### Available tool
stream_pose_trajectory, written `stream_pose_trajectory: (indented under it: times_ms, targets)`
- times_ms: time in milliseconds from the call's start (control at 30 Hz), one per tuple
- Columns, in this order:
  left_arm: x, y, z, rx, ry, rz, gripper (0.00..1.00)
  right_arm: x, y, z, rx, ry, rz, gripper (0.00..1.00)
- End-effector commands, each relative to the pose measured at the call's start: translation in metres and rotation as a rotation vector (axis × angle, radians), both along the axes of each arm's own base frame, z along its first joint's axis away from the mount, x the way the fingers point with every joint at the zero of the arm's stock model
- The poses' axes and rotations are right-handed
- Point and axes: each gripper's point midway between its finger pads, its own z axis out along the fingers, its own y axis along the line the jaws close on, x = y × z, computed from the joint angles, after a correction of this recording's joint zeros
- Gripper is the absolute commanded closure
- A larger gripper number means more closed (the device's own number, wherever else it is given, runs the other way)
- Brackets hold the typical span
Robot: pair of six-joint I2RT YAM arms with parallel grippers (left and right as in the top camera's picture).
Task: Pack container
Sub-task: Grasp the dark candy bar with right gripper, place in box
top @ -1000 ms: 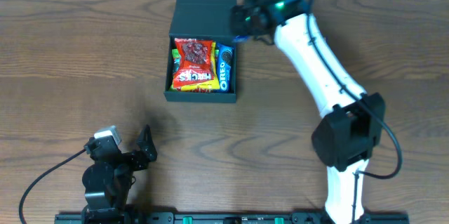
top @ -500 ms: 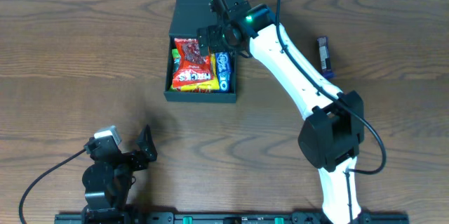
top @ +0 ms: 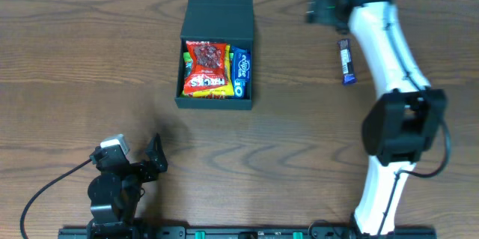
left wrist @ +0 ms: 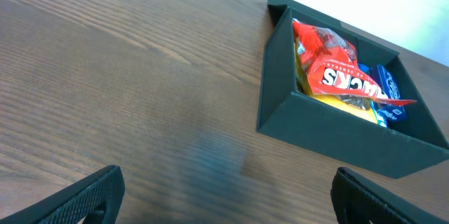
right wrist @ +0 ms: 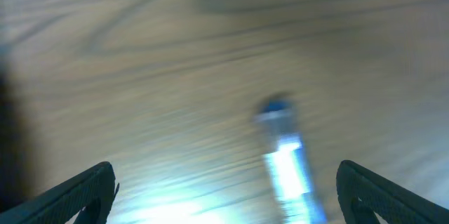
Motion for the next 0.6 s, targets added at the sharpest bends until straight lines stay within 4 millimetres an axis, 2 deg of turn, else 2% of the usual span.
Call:
stream_pose_trajectory:
  times_ms: [0,167,333,567]
  targets:
    - [-0.001,0.001,-0.008,-0.004,0.018,0.008,0.05,-0.001,-0.034,-0.01,-0.033,0.036,0.045,0.01]
    - [-0.001,0.001,-0.008,-0.004,0.018,0.008,0.05,-0.002,-0.048,-0.037,0.016,0.09,0.151,0.04]
    - [-0.001,0.001,-0.008,-0.004,0.018,0.008,0.05,-0.005,-0.037,-0.085,0.062,0.182,0.233,0.09]
    - [-0.001,0.001,-0.008,-0.004,0.018,0.008,0.05,-0.009,-0.033,-0.117,0.074,0.24,0.259,0.16]
